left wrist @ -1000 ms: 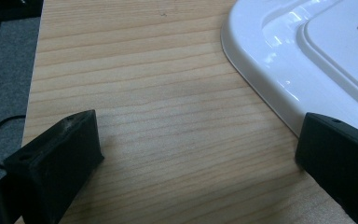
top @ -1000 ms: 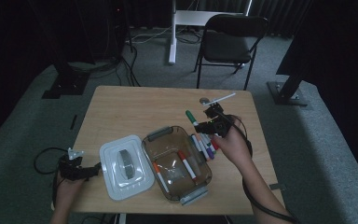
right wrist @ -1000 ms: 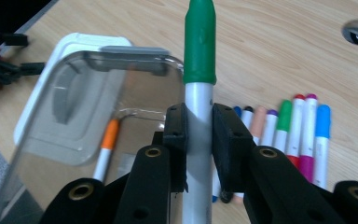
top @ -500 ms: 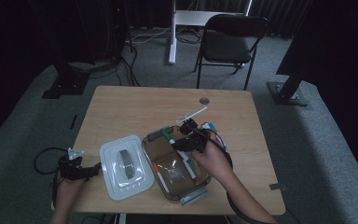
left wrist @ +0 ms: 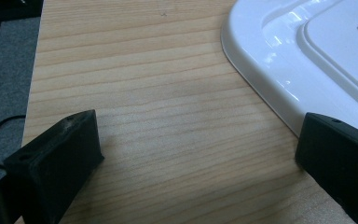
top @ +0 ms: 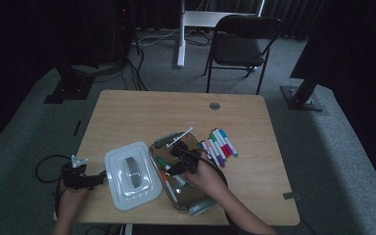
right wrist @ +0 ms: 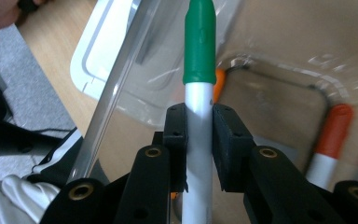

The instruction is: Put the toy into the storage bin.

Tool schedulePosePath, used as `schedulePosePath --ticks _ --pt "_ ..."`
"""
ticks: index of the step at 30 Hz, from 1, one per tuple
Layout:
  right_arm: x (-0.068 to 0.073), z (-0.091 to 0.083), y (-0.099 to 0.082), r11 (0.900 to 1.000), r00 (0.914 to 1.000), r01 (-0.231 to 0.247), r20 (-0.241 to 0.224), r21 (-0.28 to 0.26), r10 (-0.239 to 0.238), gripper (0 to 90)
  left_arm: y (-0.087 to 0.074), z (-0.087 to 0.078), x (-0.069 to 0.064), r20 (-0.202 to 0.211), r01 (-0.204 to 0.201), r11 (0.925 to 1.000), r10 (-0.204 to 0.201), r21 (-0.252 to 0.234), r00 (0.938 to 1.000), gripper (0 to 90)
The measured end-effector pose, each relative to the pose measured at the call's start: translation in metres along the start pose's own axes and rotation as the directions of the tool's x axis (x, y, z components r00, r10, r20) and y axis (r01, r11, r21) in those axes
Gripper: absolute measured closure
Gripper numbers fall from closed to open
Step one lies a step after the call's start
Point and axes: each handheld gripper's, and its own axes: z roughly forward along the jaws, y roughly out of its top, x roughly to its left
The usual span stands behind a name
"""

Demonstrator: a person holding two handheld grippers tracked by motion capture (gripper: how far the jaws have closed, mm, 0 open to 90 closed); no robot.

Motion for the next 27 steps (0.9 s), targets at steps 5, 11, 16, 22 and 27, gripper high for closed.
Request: schedulePosePath --ticks 5,11,16,22,27 --pt "-0.001 0.018 0.002 0.9988 0.9998 -0.003 0.017 0.049 0.002 76.5 0.000 0.000 0.000 0.000 0.000 1.0000 0.000 0.000 1.0000 0.5" --pt "-0.008 0.039 0.003 0.9916 0.9997 -0.013 0.024 0.128 0.010 76.4 0.000 0.000 0.000 -0.001 0.000 1.0000 0.000 0.000 1.0000 0.5" --pt "-0.011 0.051 0.005 0.9832 0.9991 -0.022 0.040 0.181 0.015 76.4 0.000 0.000 0.000 0.001 0.000 1.0000 0.000 0.001 1.0000 0.5" --pt "-0.010 0.062 0.007 0.9708 0.9983 -0.008 0.059 0.240 -0.007 76.0 0.000 0.000 0.000 0.001 0.000 1.0000 0.000 0.001 1.0000 0.5" --pt "-0.008 0.069 0.008 0.9584 0.9972 0.009 0.069 0.285 -0.030 75.4 0.000 0.000 0.000 0.001 -0.001 1.0000 0.001 0.002 1.0000 0.5"
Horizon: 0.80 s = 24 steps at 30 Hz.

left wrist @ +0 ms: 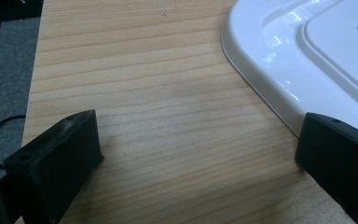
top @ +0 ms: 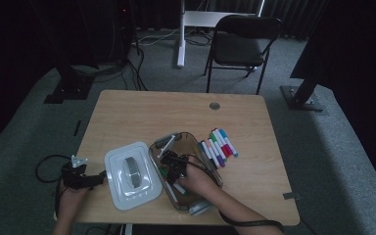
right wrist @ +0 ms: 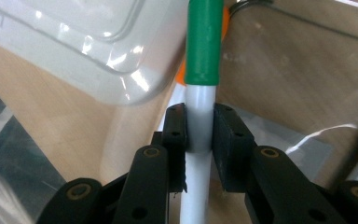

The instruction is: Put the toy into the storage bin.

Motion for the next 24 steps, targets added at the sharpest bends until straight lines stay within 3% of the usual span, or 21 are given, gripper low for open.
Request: schedulePosePath --ticks 8,18,24 --pt "0.000 0.004 0.000 0.9996 0.9998 0.006 -0.020 0.029 -0.006 73.4 0.000 0.000 0.000 0.000 0.001 1.0000 -0.001 -0.001 1.0000 0.5" --pt "-0.006 -0.009 -0.008 0.9997 0.9995 0.002 -0.030 -0.025 -0.003 72.0 0.000 0.000 0.000 0.000 0.000 1.0000 0.000 -0.001 1.0000 0.5" --pt "-0.011 -0.035 -0.018 0.9949 0.9996 -0.005 -0.028 -0.101 0.002 69.9 0.000 0.000 0.000 -0.001 0.001 1.0000 -0.001 -0.002 1.0000 0.5"
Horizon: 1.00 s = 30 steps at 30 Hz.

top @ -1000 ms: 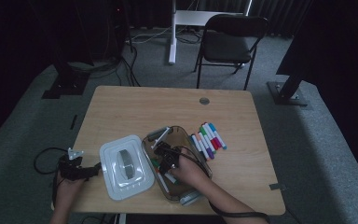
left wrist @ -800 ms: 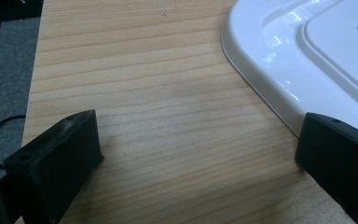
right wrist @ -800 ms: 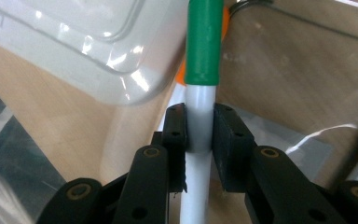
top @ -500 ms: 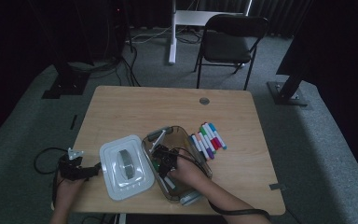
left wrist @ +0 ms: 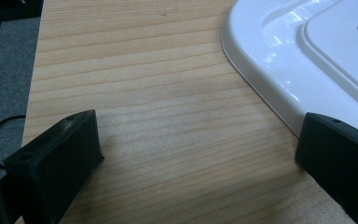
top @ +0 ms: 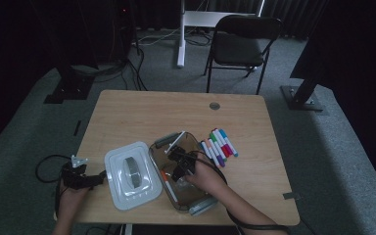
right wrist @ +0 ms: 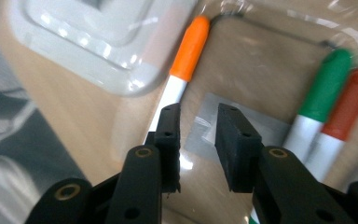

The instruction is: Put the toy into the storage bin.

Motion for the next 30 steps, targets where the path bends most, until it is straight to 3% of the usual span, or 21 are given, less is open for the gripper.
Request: schedulePosePath --ticks 4,9,16,23,30 --pt "-0.010 -0.030 -0.006 0.9965 0.9998 -0.018 -0.001 -0.081 0.018 65.5 0.000 0.000 0.000 0.000 0.000 1.0000 0.000 0.000 1.0000 0.5" --pt "-0.023 -0.065 -0.013 0.9826 0.9992 -0.039 -0.009 -0.181 0.038 62.9 0.000 0.000 0.000 0.000 0.000 1.0000 0.000 0.002 1.0000 0.5" --pt "-0.045 -0.111 -0.025 0.9500 0.9956 -0.087 0.007 -0.300 0.093 59.9 0.000 0.000 0.000 0.001 0.000 1.0000 0.000 0.002 1.0000 0.5" --pt "-0.071 -0.124 -0.037 0.9292 0.9883 -0.129 0.032 -0.346 0.149 57.5 0.000 0.000 0.000 0.000 0.000 1.0000 0.000 0.000 1.0000 0.5" --pt "-0.098 -0.116 -0.049 0.9209 0.9818 -0.157 0.044 -0.357 0.185 56.3 0.000 0.000 0.000 0.000 0.003 1.0000 -0.003 -0.001 1.0000 0.5"
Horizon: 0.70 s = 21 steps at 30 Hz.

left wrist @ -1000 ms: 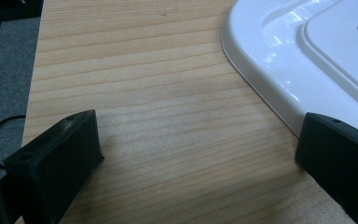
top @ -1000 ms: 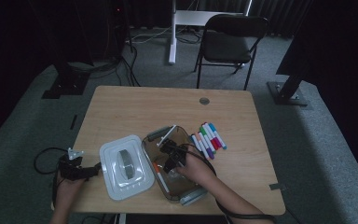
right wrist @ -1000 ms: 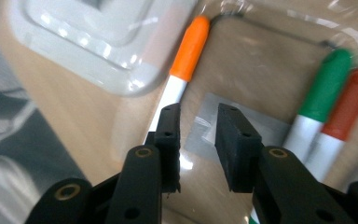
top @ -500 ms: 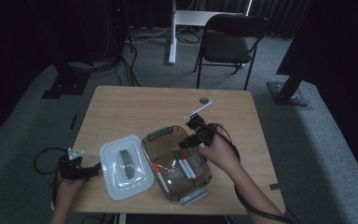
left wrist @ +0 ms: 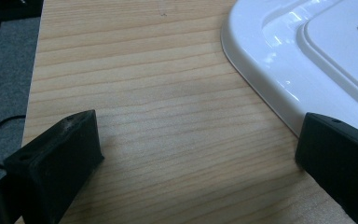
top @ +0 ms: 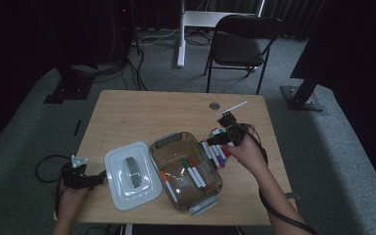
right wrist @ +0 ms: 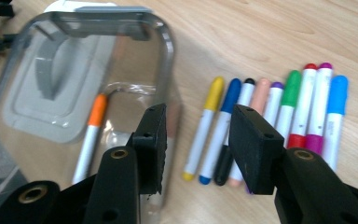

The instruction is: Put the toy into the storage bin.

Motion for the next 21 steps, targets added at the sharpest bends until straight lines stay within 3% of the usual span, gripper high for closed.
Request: schedulePosePath --ticks 7,16,21 --pt "-0.032 0.013 -0.008 0.9995 0.9992 -0.033 0.025 0.003 0.033 55.4 0.000 0.000 0.000 0.000 -0.003 1.0000 0.003 0.003 1.0000 0.5" --pt "-0.072 0.030 -0.015 0.9981 0.9939 -0.060 0.092 -0.011 0.061 57.7 0.000 0.000 0.000 0.000 -0.003 1.0000 0.003 0.002 1.0000 0.6" --pt "-0.092 0.042 -0.014 0.9968 0.9904 -0.079 0.113 -0.012 0.080 62.3 0.000 0.000 0.000 0.000 -0.004 1.0000 0.004 0.003 1.0000 0.5"
